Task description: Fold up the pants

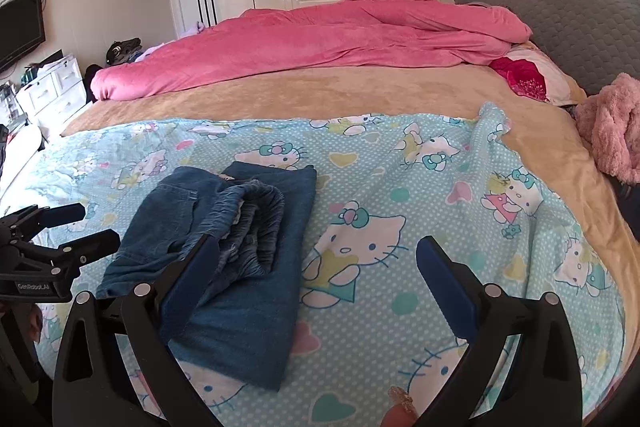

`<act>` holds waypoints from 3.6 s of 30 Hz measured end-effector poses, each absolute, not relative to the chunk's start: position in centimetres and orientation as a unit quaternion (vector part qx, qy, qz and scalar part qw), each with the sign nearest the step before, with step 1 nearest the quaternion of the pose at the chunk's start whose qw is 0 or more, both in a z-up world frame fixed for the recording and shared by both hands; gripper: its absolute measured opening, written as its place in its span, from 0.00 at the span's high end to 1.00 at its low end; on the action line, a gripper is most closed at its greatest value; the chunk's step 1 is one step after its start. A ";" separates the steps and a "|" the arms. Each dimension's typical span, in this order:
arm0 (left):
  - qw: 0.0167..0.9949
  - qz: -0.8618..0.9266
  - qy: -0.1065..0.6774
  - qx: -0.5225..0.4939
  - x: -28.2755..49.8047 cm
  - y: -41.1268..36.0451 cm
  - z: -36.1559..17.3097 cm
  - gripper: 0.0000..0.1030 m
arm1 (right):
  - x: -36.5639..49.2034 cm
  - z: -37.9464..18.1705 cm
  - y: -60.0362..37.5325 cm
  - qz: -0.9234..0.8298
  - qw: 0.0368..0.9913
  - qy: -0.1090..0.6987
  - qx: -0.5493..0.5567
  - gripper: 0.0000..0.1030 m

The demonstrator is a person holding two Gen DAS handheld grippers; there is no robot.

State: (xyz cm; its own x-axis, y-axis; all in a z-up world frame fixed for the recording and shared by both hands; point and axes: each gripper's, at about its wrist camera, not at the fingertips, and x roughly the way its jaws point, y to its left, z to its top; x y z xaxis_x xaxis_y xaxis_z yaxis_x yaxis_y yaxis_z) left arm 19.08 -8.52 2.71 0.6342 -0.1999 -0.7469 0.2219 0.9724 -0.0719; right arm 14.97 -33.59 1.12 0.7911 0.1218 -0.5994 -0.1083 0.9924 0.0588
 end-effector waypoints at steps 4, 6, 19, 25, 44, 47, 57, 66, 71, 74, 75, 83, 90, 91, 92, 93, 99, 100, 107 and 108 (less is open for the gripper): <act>0.907 -0.115 0.405 0.009 18.1 -8.1 3.2 0.09 | 13.8 1.5 -33.3 0.061 0.949 0.311 0.010 0.04; 0.909 -0.114 0.402 0.006 17.8 -8.0 3.4 0.09 | 13.1 1.8 -33.2 0.062 0.950 0.307 0.010 0.04; 0.918 -0.114 0.381 0.000 15.0 -7.2 5.0 0.09 | 10.1 3.2 -33.0 0.056 0.955 0.290 0.007 0.04; 0.922 -0.112 0.371 -0.002 13.9 -6.9 5.8 0.09 | 8.7 4.2 -32.7 0.057 0.959 0.279 0.002 0.04; 0.928 -0.112 0.356 -0.003 9.1 -6.7 7.1 0.09 | 4.2 5.3 -33.3 0.053 0.962 0.268 0.003 0.04; 0.926 -0.111 0.360 -0.008 8.4 -6.7 6.7 0.09 | 3.7 5.1 -33.4 0.053 0.962 0.270 0.002 0.04; 0.919 -0.101 0.381 -0.004 6.8 -6.6 4.5 0.09 | 2.7 3.7 -33.5 0.053 0.956 0.288 0.004 0.04; 0.912 -0.090 0.399 -0.003 6.7 -6.3 3.1 0.09 | 3.0 2.0 -33.2 0.058 0.949 0.311 0.005 0.04; 0.912 -0.089 0.400 -0.003 6.8 -6.3 3.1 0.09 | 3.1 1.9 -33.2 0.057 0.948 0.312 0.005 0.04; 0.911 -0.088 0.403 -0.004 6.9 -6.3 3.2 0.09 | 3.2 1.7 -33.4 0.057 0.948 0.315 0.006 0.04; 0.911 -0.088 0.404 -0.005 6.9 -6.3 3.1 0.09 | 3.2 1.7 -33.4 0.057 0.947 0.316 0.006 0.04; 0.911 -0.085 0.404 -0.006 6.8 -6.2 3.1 0.09 | 3.2 1.5 -33.5 0.056 0.947 0.317 0.005 0.04; 0.909 -0.077 0.409 -0.003 6.8 -6.3 3.1 0.09 | 3.3 1.1 -33.7 0.055 0.945 0.323 0.004 0.04; 0.909 -0.077 0.409 -0.003 6.8 -6.4 3.1 0.09 | 3.3 1.0 -33.7 0.055 0.945 0.323 0.004 0.04; 0.909 -0.077 0.409 -0.003 6.8 -6.3 3.1 0.09 | 3.3 1.0 -33.7 0.055 0.945 0.323 0.003 0.04; 0.909 -0.078 0.409 -0.004 6.8 -6.3 3.1 0.09 | 3.3 1.0 -33.7 0.056 0.945 0.323 0.003 0.04; 0.909 -0.075 0.409 -0.005 6.7 -6.2 3.1 0.09 | 3.3 0.9 -33.7 0.055 0.944 0.324 0.003 0.04; 0.909 -0.074 0.410 -0.005 6.7 -6.2 3.0 0.09 | 3.2 0.9 -33.7 0.056 0.944 0.324 0.003 0.04; 0.909 -0.072 0.410 -0.008 6.6 -5.9 3.1 0.09 | 3.2 0.9 -33.6 0.055 0.944 0.324 0.002 0.04; 0.909 -0.072 0.410 -0.009 6.6 -5.9 3.1 0.09 | 3.2 0.9 -33.6 0.056 0.944 0.324 0.003 0.04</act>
